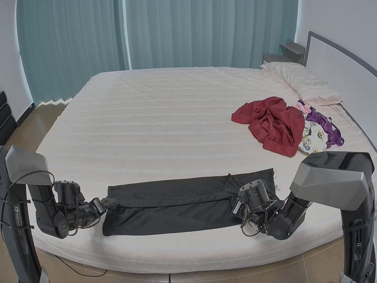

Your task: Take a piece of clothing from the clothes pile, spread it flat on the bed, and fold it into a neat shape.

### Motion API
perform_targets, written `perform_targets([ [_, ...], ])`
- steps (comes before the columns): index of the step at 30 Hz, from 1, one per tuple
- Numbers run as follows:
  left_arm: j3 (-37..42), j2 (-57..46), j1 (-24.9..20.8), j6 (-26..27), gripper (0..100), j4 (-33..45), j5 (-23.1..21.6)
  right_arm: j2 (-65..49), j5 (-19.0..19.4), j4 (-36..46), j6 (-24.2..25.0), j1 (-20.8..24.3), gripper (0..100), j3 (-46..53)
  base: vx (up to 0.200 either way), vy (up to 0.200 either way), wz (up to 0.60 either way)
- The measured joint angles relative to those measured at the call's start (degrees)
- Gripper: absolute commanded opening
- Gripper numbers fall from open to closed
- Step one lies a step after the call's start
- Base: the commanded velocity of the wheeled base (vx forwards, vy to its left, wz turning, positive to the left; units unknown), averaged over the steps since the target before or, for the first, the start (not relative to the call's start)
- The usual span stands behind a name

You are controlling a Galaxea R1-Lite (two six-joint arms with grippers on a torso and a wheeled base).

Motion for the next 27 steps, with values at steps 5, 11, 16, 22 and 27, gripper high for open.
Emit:
perform_targets([
  [5,0.0,0.0,0.0,0.0,100,0.0,0.0,0.0,-1.8,0.1,-0.3,0.2,0,0.3,0.000,0.000,0.00],
  [11,0.0,0.1,0.0,0.0,100,0.0,0.0,-0.1,-2.0,0.4,-0.4,0.4,0,0.9,0.000,0.000,0.00],
  [16,0.0,0.1,0.0,0.0,100,0.0,0.0,-1.0,-1.9,0.4,-0.4,0.4,0,2.4,0.000,0.000,0.00],
  [22,0.0,0.1,0.0,0.0,100,0.0,0.0,-3.2,-1.0,0.6,-0.5,0.4,0,4.4,0.000,0.000,0.00],
  [27,0.0,0.1,0.0,0.0,100,0.0,0.0,-4.6,0.8,0.6,-1.5,0.2,0,5.7,0.000,0.000,0.00],
])
